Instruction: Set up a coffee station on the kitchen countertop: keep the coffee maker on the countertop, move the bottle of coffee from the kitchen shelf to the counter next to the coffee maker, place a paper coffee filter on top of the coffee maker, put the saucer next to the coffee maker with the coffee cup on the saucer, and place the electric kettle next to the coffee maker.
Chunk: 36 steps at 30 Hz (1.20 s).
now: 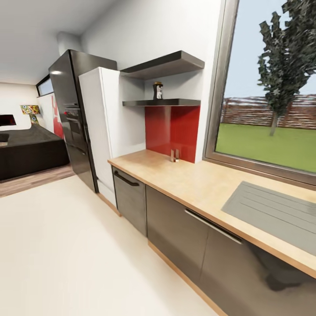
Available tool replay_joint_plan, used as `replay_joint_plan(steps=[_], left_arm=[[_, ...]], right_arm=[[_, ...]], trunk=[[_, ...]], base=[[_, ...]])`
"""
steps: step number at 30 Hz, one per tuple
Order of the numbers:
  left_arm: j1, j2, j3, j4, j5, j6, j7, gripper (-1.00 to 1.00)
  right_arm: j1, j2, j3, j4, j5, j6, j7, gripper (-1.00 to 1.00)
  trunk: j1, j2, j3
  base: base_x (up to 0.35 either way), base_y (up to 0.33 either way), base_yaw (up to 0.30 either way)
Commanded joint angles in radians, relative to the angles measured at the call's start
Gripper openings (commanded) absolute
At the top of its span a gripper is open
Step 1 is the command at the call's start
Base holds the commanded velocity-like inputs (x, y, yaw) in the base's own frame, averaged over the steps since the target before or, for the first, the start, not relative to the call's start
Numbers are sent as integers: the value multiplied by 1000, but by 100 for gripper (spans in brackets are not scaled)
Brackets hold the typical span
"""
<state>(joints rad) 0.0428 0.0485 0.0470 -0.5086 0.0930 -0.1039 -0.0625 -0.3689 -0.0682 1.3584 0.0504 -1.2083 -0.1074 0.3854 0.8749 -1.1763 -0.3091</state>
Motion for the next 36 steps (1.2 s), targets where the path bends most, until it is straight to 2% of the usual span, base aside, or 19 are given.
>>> replay_joint_plan(steps=[1,14,36], left_arm=[[0,0,2,-1,10,0,-7,100],[0,-1,2,-1,10,-1,-7,100],[0,-1,2,-1,9,-2,-7,100]], right_arm=[[-1,1,8,3,-8,-3,7,100],[-1,2,8,3,-8,-4,6,100],[-1,2,8,3,-8,-4,6,100]], trunk=[[1,-1,-1],[1,-1,-1],[1,-1,-1]], base=[[266,226,159],[238,193,247],[12,9,274]])
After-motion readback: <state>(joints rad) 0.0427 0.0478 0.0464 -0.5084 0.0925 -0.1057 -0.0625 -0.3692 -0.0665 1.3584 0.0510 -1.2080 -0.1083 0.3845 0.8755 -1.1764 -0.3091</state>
